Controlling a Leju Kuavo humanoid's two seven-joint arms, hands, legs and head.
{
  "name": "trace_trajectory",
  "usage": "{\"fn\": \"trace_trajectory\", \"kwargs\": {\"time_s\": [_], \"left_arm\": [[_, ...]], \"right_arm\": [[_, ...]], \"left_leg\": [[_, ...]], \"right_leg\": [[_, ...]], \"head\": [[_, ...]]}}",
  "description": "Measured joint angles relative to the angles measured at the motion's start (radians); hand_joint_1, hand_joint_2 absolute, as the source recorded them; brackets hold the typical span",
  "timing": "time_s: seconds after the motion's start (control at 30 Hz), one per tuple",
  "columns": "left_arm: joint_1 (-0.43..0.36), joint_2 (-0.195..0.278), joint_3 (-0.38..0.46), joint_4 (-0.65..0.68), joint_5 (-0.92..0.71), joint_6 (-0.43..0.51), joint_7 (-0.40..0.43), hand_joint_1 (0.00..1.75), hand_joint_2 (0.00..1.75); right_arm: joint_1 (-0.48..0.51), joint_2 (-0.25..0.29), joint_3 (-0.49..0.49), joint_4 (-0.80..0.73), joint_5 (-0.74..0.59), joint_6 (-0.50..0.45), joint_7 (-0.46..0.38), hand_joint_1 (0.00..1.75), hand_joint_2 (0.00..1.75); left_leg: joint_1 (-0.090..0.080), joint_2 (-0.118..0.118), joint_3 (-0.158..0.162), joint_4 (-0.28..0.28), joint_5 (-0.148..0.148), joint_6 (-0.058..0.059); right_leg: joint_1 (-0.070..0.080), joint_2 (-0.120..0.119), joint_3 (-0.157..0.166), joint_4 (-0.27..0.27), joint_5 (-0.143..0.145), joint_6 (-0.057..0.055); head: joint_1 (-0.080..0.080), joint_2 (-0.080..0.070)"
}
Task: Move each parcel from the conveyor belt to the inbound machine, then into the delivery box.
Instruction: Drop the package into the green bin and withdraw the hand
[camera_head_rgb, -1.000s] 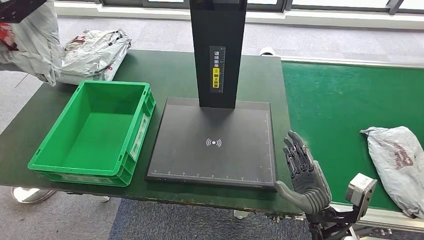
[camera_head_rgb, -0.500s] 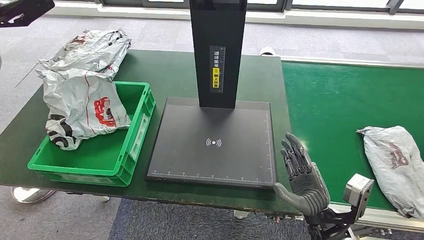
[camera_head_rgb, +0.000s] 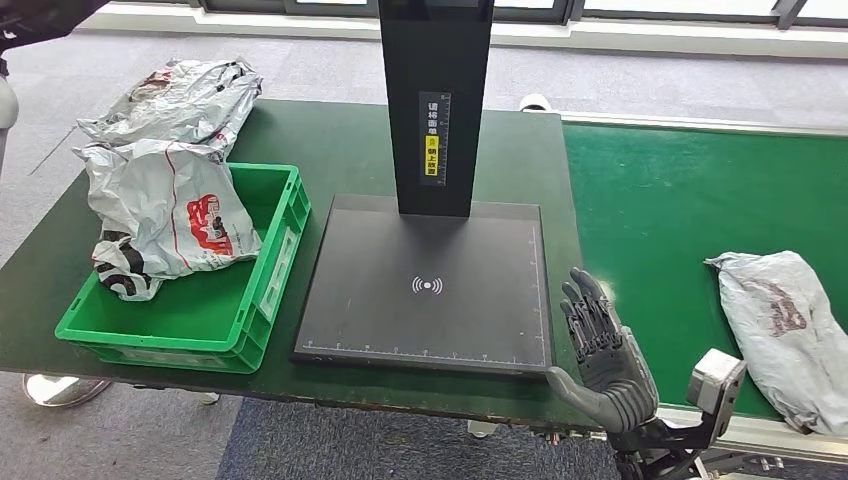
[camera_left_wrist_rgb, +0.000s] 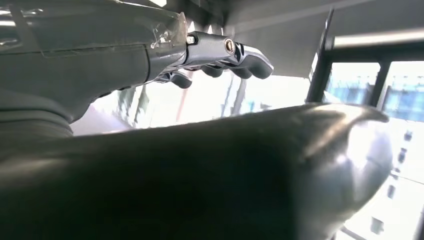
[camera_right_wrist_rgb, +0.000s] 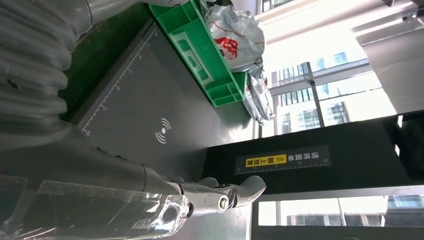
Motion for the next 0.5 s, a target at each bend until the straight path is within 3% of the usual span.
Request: {"fn": "trace_trajectory", "kwargs": {"time_s": [0.07,0.17,0.2,0.3,0.33,0.5], "left_arm": [[0.012,-0.017,0.022,-0.008,0.167,-0.028,-0.027,0.00,1.75],[0.103,-0.052,0.100,-0.097,0.550,-0.062,-0.085,0.00,1.75],[0.158,-0.065,0.132,-0.149,0.675,-0.073,-0.102,0.00,1.31],[0.397,-0.125,0.208,-0.363,0.962,-0.102,-0.166,0.00,1.31],[0.487,-0.154,0.222,-0.443,1.026,-0.112,-0.193,0.00,1.75],[0.832,-0.319,0.213,-0.730,1.118,-0.142,-0.260,0.00,1.75]], "right_arm": [[-0.003,0.000,-0.003,0.004,0.028,-0.023,0.006,0.00,1.75],[-0.029,0.000,-0.019,0.022,0.165,-0.128,0.039,0.00,1.75],[-0.046,0.000,-0.026,0.032,0.225,-0.170,0.054,0.00,1.75],[-0.136,-0.010,-0.050,0.081,0.466,-0.307,0.128,0.00,1.75],[-0.175,-0.019,-0.061,0.103,0.556,-0.350,0.163,0.00,1.75],[-0.389,-0.114,-0.126,0.284,0.900,-0.471,0.320,0.00,1.75]], "left_leg": [[0.000,0.000,0.000,0.000,0.000,0.000],[-0.001,0.001,0.002,-0.001,0.000,0.000],[-0.002,0.002,0.003,-0.001,0.000,0.000],[-0.007,0.008,0.007,-0.002,-0.002,0.002],[-0.008,0.010,0.008,-0.002,-0.002,0.002],[-0.009,0.011,0.006,-0.001,-0.003,0.008]], "right_leg": [[0.000,0.000,0.000,0.000,0.000,0.000],[-0.002,0.001,0.001,0.000,0.000,0.000],[-0.003,0.002,0.002,0.000,0.000,0.000],[-0.007,0.009,0.002,0.000,0.000,0.002],[-0.008,0.011,0.002,0.000,0.001,0.002],[-0.011,0.012,0.002,-0.002,0.002,0.008]], "head": [[0.000,0.000],[0.000,0.000],[0.000,0.000],[-0.003,0.000],[-0.004,0.000],[-0.006,0.000]]}}
